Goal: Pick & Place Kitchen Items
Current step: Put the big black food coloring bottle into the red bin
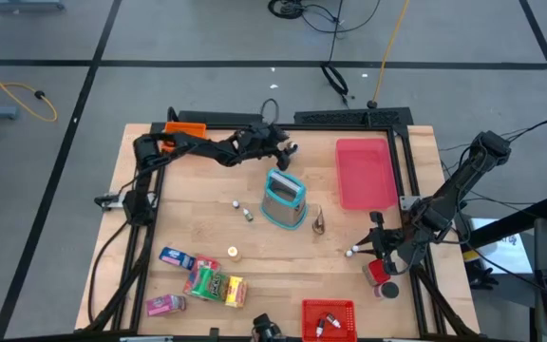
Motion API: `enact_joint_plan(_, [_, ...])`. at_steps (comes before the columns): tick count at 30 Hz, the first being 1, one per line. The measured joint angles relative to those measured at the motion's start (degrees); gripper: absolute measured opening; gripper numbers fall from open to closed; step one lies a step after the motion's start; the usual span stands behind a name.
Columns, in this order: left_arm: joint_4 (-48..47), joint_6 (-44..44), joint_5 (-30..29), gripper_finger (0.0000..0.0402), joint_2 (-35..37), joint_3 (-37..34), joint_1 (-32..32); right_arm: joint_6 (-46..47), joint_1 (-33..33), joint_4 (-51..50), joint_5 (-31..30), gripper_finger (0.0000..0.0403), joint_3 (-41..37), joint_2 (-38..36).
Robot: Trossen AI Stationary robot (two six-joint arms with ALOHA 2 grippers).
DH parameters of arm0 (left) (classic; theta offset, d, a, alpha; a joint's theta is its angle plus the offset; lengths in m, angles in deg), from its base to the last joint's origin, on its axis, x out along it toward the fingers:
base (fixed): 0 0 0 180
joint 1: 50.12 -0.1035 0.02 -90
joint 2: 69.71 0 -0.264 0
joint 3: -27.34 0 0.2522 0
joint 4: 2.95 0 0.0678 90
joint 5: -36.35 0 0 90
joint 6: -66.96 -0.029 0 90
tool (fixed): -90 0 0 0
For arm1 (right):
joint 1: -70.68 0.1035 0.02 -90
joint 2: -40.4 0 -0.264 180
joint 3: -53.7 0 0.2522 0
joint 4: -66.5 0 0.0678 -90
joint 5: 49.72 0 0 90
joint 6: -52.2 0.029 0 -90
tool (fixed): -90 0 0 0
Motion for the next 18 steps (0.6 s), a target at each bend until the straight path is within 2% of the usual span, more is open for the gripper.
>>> enact_joint_plan(10, [-6.33,-1.63,-0.5,0.0255,0.45,3.27,-0.44,1.59,0.01,0.06,0.41,0.0086,-1.53,0.0])
enact_joint_plan(18, [-12.53,-12.16,-6.14,0.0255,0.66,3.56,0.07,1.48,-0.01,2.12,1.46,0.0086,-2.71,0.0])
